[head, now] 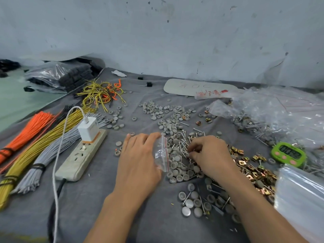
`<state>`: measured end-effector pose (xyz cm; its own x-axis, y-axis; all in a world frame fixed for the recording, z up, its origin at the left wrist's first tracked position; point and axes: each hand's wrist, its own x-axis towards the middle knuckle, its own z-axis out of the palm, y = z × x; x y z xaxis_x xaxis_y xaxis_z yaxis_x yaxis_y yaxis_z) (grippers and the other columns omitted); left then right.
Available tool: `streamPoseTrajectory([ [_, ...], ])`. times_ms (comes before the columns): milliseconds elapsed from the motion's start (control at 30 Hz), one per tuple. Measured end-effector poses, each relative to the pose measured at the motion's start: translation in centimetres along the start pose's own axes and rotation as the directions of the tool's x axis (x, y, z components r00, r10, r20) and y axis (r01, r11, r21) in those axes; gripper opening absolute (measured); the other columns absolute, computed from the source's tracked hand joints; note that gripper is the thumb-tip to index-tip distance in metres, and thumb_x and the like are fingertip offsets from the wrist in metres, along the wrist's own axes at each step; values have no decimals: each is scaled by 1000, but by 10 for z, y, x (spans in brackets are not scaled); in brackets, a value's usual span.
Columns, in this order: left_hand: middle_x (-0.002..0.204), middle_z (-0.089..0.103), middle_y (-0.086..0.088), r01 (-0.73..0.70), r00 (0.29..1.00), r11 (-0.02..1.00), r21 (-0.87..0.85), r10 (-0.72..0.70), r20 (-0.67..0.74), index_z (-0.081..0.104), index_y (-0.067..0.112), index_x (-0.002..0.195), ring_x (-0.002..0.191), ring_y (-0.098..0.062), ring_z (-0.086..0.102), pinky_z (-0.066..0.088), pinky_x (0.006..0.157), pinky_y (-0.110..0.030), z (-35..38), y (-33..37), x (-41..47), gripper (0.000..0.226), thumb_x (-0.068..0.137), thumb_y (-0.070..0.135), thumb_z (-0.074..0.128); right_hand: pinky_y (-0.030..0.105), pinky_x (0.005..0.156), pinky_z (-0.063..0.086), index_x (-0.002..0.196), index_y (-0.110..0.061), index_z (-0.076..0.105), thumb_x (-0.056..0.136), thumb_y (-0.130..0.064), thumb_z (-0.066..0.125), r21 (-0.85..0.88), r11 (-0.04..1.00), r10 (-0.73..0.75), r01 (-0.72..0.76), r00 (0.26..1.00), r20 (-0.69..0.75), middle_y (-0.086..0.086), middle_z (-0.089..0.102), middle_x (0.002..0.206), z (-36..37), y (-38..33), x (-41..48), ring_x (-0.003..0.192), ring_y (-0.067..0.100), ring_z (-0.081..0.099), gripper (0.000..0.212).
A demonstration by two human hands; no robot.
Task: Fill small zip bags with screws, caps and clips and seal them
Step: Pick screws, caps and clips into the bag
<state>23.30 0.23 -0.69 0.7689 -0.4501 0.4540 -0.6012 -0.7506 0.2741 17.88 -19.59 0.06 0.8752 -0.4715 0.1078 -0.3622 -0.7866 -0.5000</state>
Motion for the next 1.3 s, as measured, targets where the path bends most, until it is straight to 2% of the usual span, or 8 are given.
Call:
streamPoseTrajectory([
  [133,125,56,10,-13,1000,1000,-11,13,13,50,32,139,124,-16,47,12,126,-35,3,11,2,78,67,27,78,10,56,47,93,-34,82,91,-20,73,189,982,18,19,982,-189,-22,71,69,-10,12,-11,64,1,66,16],
  [333,128,51,14,-20,998,993,-119,27,54,43,35,142,125,-10,40,14,125,-34,6,32,4,83,66,37,77,19,53,48,81,-38,81,82,-19,76,690,719,127,87,959,-253,-10,76,69,-24,11,-27,54,2,62,19],
  [633,94,53,27,0,1000,893,-450,6,13,53,43,113,96,13,42,40,104,-38,2,58,5,53,64,43,74,26,74,52,66,-55,76,77,-11,85,621,753,-127,217,974,-186,-14,68,91,-21,-21,-31,86,3,66,46],
  [767,95,64,22,119,993,829,-546,-111,48,52,47,97,94,1,55,46,82,-32,-2,56,7,40,65,45,77,10,68,50,78,-38,83,87,-11,77,828,546,9,128,987,-159,-10,74,96,-35,-13,-30,86,-1,67,29],
  [933,102,73,5,250,950,394,-884,-277,145,68,21,103,94,-8,68,53,81,-22,-17,46,14,35,74,21,88,11,50,43,88,-41,80,86,-32,79,261,962,91,-77,995,-41,-21,74,79,-37,9,-22,58,0,62,10],
  [1067,89,74,3,266,929,-28,-963,-260,264,70,13,99,88,-8,68,51,82,-23,-31,45,17,30,70,18,76,35,95,52,98,-37,75,88,-42,76,-129,992,32,-18,994,108,-13,69,93,-21,-6,-21,83,12,63,12],
  [1167,84,71,2,257,906,-233,-938,-279,318,71,14,91,88,-13,67,53,92,-35,-39,48,19,23,68,19,71,34,91,55,78,-34,69,93,-28,68,-187,982,14,2,997,82,-8,74,89,-23,-11,-20,88,17,68,16],
  [1300,95,67,-8,264,886,-341,-902,-285,367,78,17,75,101,-26,60,41,113,-53,-44,50,20,9,68,19,72,34,90,52,87,-34,72,93,-32,67,-248,968,-13,47,991,134,-9,72,88,-27,-7,-20,87,18,66,8],
])
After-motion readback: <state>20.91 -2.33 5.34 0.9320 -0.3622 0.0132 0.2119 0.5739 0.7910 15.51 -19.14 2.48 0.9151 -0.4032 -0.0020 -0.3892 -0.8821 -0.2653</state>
